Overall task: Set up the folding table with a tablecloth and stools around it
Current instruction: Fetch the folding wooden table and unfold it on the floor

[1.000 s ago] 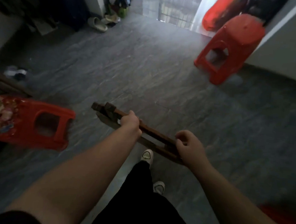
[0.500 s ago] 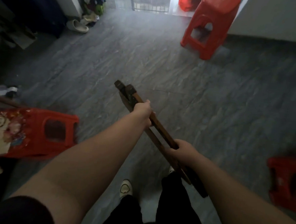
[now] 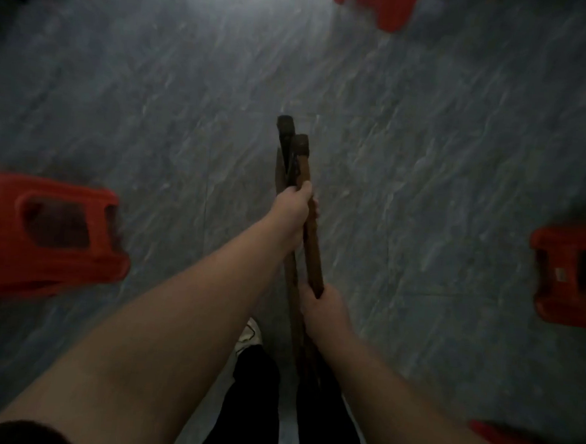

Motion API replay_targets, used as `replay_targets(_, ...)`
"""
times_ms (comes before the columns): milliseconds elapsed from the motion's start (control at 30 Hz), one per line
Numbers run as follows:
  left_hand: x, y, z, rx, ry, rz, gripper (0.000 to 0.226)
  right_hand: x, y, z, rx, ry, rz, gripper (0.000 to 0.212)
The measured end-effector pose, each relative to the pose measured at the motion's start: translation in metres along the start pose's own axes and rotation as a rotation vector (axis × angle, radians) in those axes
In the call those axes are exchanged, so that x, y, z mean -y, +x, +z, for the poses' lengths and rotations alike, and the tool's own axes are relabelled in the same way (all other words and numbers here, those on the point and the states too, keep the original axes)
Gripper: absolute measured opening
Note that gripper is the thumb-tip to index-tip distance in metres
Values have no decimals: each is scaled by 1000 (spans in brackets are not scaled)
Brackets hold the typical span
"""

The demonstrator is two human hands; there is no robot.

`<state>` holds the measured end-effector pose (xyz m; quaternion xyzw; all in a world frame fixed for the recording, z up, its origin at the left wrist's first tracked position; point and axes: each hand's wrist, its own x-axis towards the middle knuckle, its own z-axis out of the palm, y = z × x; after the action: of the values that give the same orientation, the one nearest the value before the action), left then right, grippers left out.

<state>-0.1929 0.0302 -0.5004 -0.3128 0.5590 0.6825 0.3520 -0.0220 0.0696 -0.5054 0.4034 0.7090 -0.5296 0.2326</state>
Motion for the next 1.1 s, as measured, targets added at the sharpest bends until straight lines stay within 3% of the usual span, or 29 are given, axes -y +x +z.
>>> replay_targets(333, 57, 47, -15, 36, 118, -14, 19, -70, 53, 49, -42, 49, 17, 30)
replay_targets(767, 56, 78, -8, 5, 242, -10, 22, -60, 70, 50, -46, 74, 30, 32)
replay_targets(1000, 60, 80, -8, 8, 303, 28, 27, -61, 69, 46, -13, 57, 56, 23)
replay_targets(1100, 57, 71, -9, -7, 527, 52, 38, -63, 64, 41, 13, 50, 32, 20)
